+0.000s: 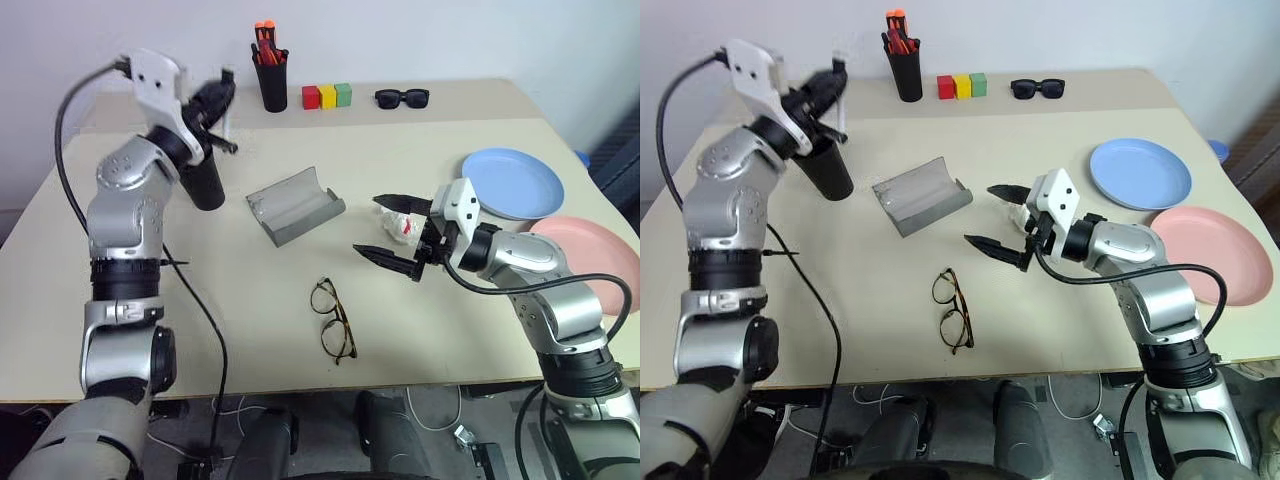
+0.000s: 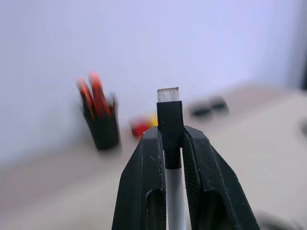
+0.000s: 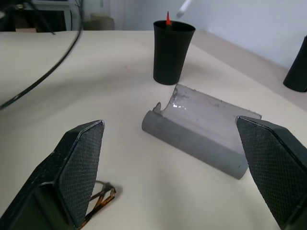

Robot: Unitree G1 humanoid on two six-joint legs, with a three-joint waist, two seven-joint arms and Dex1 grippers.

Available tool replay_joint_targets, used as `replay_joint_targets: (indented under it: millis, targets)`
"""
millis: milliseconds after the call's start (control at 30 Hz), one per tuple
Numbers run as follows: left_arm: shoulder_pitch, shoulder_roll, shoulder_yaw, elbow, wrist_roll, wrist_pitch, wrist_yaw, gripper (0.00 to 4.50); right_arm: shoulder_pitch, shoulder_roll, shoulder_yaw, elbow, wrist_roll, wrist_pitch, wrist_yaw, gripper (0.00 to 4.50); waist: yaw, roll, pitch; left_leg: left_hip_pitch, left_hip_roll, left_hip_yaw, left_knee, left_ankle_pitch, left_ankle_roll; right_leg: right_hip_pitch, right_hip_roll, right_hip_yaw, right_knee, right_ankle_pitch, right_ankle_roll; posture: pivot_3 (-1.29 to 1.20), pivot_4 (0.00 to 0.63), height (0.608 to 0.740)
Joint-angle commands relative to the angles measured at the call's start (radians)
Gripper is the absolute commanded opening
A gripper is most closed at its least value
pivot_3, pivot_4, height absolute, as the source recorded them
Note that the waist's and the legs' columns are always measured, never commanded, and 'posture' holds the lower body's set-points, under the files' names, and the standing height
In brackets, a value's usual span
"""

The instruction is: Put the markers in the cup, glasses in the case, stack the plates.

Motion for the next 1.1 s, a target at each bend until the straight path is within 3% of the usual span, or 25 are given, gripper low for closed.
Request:
replay_joint_targets:
  millis: [33,267,600,900,1100]
  targets:
    - [-0.09,0.047,0.029,0.248,0.059,-0.297,0.002,0.04,-0.016,0.006,-0.015,-0.019,0.004,-0.019,0.001,4.5,0.0,0.0,0.0,0.0,0.0,0.0,0.0,0.0,0.0,0.0,0.0,0.0,0.0,0.0,0.0,0.0,0.15,0.74]
    - [-0.181,0.074,0.103,0.662,0.033,-0.575,0.018,0.04,0.004,-0.008,-0.029,-0.055,0.013,0.002,-0.01,4.5,0.0,0.0,0.0,0.0,0.0,0.0,0.001,-0.001,0.002,0.0,0.0,0.0,0.0,0.001,0.001,0.0,0.15,0.74]
    - [-0.115,0.034,0.144,0.78,0.015,-0.616,-0.01,0.04,0.019,-0.021,-0.042,-0.092,0.021,0.025,-0.025,4.5,-0.002,0.0,0.0,-0.001,-0.001,0.0,0.002,-0.001,0.002,0.0,0.0,0.0,0.001,0.001,0.002,0.0,0.15,0.74]
    - [-0.118,0.024,0.153,0.767,-0.001,-0.617,-0.06,4.39,0.004,-0.013,-0.034,-0.075,0.013,0.016,-0.02,4.5,-0.002,0.0,0.0,0.0,-0.001,0.0,0.002,-0.001,0.002,0.0,0.0,0.0,0.001,0.002,0.002,0.0,0.15,0.74]
    - [-0.168,-0.025,0.122,0.662,-0.061,-0.496,-0.297,4.46,0.002,-0.014,-0.039,-0.066,0.012,0.013,-0.017,4.5,0.003,0.0,0.0,-0.002,-0.001,-0.001,0.003,-0.001,0.002,0.001,0.0,0.0,0.001,0.002,0.002,0.0,0.15,0.74]
